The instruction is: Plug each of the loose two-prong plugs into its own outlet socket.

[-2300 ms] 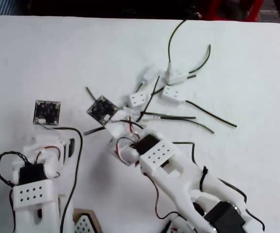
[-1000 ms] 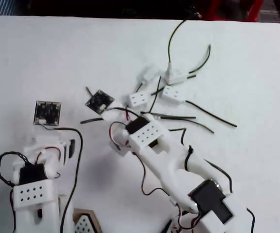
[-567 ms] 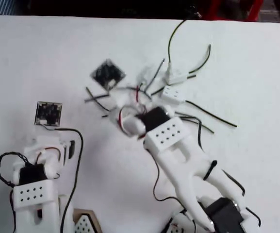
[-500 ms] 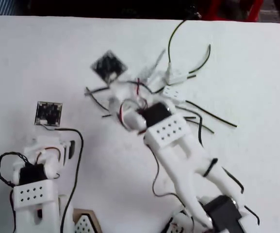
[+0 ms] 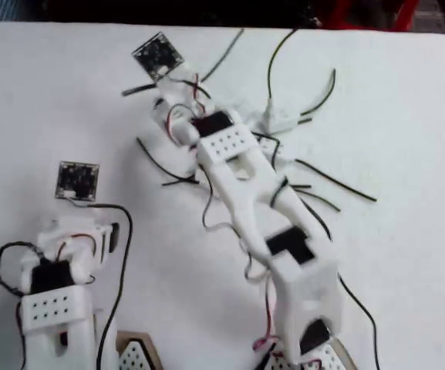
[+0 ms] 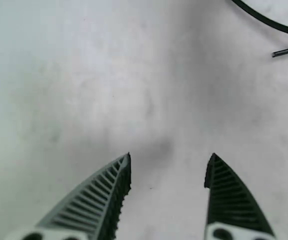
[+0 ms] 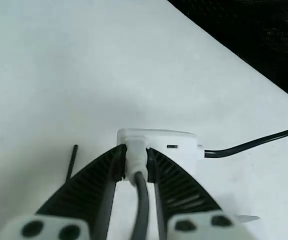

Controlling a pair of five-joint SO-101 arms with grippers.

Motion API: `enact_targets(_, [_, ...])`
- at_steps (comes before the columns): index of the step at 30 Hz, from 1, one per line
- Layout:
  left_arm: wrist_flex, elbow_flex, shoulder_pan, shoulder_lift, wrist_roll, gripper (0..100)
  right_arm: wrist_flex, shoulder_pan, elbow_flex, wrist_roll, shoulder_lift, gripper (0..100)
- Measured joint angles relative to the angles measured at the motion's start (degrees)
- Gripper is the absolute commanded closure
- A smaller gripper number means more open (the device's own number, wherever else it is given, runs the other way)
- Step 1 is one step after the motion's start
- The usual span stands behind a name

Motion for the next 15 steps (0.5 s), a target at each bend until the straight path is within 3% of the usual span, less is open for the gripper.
enact_targets(4, [0.0,0.0,0.0,0.0,0.0,76,13.2,0.0,-10.4,-0.4,1.7,79.1])
enact_targets(7, [0.0,0.0,0.0,0.0,0.0,76,17.5,-0.1,-13.6,-3.9,1.7,67.6])
enact_targets(15, [0.0,0.0,0.0,0.0,0.0,76,20.0,-0.1,-13.9,-5.2,2.7,66.6])
